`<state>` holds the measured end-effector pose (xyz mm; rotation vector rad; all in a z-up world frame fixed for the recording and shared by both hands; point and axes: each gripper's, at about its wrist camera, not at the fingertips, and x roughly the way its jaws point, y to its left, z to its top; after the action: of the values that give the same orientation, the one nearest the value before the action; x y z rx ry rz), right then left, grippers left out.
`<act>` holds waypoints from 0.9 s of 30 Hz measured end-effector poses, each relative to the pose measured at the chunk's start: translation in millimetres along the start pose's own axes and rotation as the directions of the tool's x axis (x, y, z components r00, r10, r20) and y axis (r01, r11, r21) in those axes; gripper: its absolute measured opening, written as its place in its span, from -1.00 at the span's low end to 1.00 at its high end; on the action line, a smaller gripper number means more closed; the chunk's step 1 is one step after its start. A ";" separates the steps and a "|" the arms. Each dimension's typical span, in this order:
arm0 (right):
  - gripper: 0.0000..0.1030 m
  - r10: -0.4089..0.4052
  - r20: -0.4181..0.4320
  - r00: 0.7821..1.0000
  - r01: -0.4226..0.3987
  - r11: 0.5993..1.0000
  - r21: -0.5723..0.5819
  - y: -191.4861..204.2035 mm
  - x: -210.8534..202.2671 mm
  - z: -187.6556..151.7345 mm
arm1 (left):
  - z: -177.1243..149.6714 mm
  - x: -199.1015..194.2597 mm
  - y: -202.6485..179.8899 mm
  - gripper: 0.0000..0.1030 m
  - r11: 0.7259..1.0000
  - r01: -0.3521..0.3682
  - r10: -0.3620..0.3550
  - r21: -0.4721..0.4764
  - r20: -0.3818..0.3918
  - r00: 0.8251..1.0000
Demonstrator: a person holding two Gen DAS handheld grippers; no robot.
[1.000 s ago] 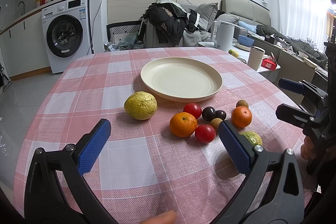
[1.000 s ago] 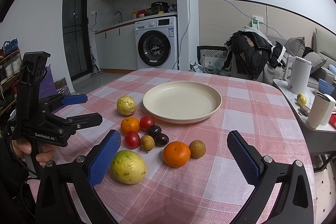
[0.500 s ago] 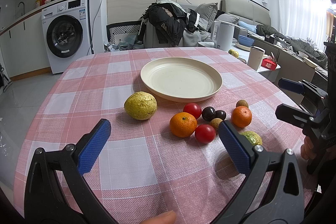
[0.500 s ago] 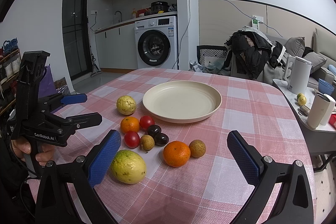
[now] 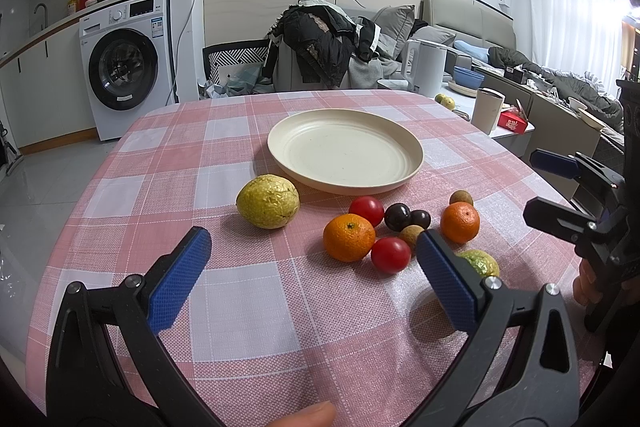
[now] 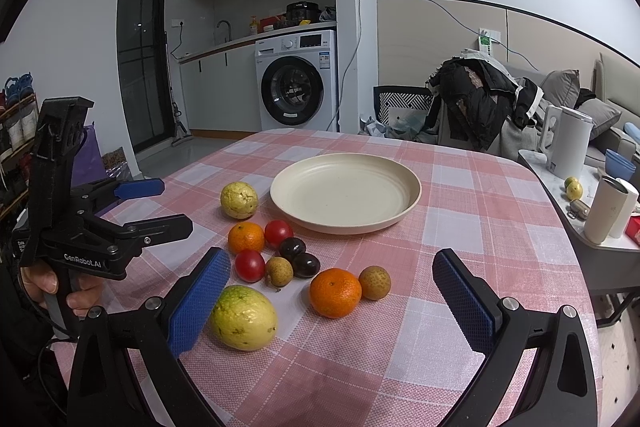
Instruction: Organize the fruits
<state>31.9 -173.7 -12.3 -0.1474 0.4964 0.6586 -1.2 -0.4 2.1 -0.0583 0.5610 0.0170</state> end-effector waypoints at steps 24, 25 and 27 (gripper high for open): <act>1.00 0.122 -0.292 0.949 -0.112 0.992 0.048 10.7 33.5 -6.1 | 1.2 5.0 4.2 0.98 1.000 0.018 -0.018 0.004 -0.051 0.999; 0.98 0.139 -0.310 0.941 -0.130 0.990 0.050 13.1 35.5 -7.5 | 0.9 5.8 4.1 0.98 1.000 0.022 -0.022 0.006 -0.056 0.998; 0.92 0.164 -0.324 0.932 -0.157 0.986 0.048 18.4 37.1 -9.9 | 0.3 6.8 2.7 0.98 1.000 0.025 -0.024 0.011 -0.063 0.998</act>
<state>41.8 -141.7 -38.5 -0.1994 0.8422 0.7937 4.7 2.3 -1.4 -0.0546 0.6231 -0.0116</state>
